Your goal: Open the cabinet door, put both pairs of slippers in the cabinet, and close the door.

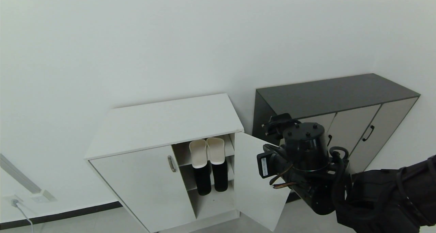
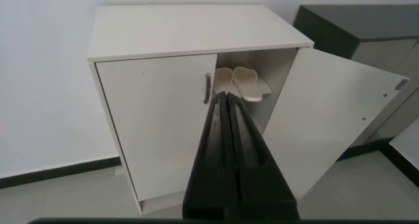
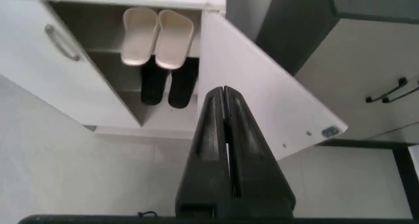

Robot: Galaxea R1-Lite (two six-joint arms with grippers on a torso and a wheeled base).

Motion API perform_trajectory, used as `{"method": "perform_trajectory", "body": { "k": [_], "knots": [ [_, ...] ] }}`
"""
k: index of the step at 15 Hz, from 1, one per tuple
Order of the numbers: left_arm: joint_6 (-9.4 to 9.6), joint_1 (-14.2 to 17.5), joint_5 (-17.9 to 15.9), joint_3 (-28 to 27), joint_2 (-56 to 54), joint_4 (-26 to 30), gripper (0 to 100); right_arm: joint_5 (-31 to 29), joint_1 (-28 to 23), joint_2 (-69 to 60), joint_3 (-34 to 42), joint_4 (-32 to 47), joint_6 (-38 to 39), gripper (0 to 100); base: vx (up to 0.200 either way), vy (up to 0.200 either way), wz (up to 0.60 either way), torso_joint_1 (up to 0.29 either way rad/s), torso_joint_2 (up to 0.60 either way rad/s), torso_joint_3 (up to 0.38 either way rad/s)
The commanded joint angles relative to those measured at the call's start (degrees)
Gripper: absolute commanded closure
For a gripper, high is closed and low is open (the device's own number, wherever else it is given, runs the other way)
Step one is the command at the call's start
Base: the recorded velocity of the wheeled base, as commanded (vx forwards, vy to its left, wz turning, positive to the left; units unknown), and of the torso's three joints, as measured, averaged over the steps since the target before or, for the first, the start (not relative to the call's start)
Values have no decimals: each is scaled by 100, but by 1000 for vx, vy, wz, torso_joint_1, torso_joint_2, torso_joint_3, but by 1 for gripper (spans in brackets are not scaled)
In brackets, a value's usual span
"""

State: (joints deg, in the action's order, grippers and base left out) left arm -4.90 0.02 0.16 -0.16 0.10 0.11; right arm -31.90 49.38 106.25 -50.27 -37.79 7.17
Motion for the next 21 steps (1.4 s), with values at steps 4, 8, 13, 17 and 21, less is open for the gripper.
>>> {"method": "perform_trajectory", "body": {
  "k": [4, 8, 13, 17, 21],
  "knots": [
    [-2, 6, 11, -2, 8, -2, 100, -35, 1, 1, 70, -114, -189, 100, -150, 0, 0, -5, -1, 7],
    [-11, 6, 11, -2, -1, -2, 100, 0, -131, 18, 62, -343, -198, 100, 0, 0, 0, 0, 0, 0],
    [-11, 6, 11, -2, 8, -2, 100, 132, -834, 335, -562, -317, -207, 100, 0, 0, 0, 0, 0, 0],
    [-11, 6, 19, -2, -1, -2, 100, 413, -1502, 827, -1195, -123, -137, 100, 0, 0, 0, 0, 0, 0],
    [-11, 6, 19, -2, -1, -2, 100, 764, -2012, 1319, -1538, -114, 21, 100, 0, 0, 0, 0, 0, 0]
  ]
}}
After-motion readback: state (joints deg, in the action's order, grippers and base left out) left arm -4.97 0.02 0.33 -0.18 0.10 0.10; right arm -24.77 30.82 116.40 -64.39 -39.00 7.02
